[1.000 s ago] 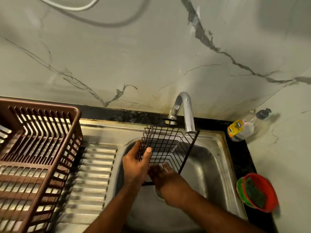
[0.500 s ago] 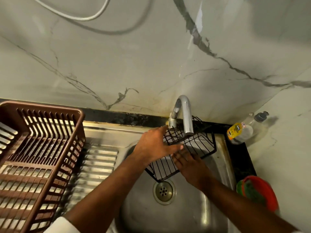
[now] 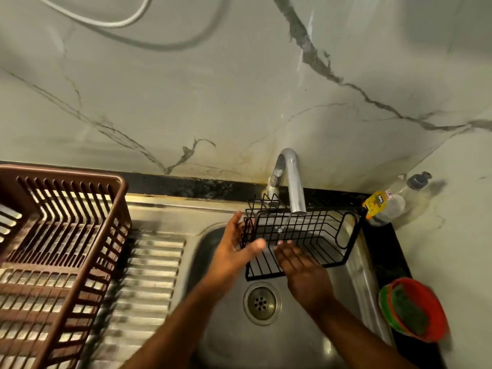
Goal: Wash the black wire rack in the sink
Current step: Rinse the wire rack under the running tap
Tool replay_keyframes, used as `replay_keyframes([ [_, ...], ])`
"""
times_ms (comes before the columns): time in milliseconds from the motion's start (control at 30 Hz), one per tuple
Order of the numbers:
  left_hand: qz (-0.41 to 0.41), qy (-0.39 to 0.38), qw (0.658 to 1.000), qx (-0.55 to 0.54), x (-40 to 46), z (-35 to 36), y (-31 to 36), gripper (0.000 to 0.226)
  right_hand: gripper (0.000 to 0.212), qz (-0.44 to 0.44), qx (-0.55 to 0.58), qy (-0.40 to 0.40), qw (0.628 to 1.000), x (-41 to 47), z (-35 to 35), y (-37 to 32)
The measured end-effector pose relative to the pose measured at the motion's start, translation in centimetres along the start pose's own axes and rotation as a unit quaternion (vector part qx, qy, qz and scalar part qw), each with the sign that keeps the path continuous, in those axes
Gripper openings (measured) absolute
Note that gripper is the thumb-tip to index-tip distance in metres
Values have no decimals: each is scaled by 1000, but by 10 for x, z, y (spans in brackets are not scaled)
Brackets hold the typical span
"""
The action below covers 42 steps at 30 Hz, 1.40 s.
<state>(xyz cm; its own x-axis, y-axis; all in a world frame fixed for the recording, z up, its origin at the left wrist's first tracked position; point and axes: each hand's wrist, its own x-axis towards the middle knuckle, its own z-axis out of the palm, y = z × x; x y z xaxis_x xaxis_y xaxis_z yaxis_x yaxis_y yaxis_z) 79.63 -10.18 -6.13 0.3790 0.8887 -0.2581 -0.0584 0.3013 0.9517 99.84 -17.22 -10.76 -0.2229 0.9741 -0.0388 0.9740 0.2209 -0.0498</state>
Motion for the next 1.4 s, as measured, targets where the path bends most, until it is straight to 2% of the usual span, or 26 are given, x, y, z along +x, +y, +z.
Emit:
replay_keyframes([
  [67,9,88,996,-27,3,27,-3,80,58,10,-7,18,1000,3,-2,-6],
  [133,42,138,989,-32,6,38,-4,59,65,39,-12,18,999,4,-3,-10],
  [300,137,143,980,-2,12,31,-16,70,114,131,43,-1,990,16,-3,-48],
  [400,152,145,978,20,21,30,-13,71,132,109,77,-22,991,25,-4,-90],
  [500,180,97,979,12,29,24,-8,70,126,51,69,-47,995,29,-3,-83],
  [567,187,88,978,-1,33,18,-6,70,120,49,60,-74,994,28,-9,-62],
  [700,192,93,977,3,37,1,-12,73,117,138,33,-120,983,11,-22,-15],
  [800,194,115,974,18,35,-5,-16,74,102,215,26,-144,965,-4,-28,5],
  [867,193,127,973,17,35,-6,-20,73,97,258,42,-157,953,-4,-28,0],
  [1000,186,124,974,25,29,-2,-24,74,101,349,69,-124,926,12,-18,-42],
  [1067,184,132,973,39,25,2,-25,74,99,322,71,-124,936,25,-15,-71],
  [1133,178,139,973,41,24,5,-26,71,97,239,93,-134,957,35,-11,-102],
  [1200,175,137,974,43,23,3,-25,71,104,151,98,-132,975,38,-6,-116],
  [1300,167,139,975,38,23,-8,-21,72,112,69,103,-123,985,31,-4,-90],
  [1400,163,138,976,35,21,-21,-19,71,113,80,75,-122,986,14,-12,-46],
])
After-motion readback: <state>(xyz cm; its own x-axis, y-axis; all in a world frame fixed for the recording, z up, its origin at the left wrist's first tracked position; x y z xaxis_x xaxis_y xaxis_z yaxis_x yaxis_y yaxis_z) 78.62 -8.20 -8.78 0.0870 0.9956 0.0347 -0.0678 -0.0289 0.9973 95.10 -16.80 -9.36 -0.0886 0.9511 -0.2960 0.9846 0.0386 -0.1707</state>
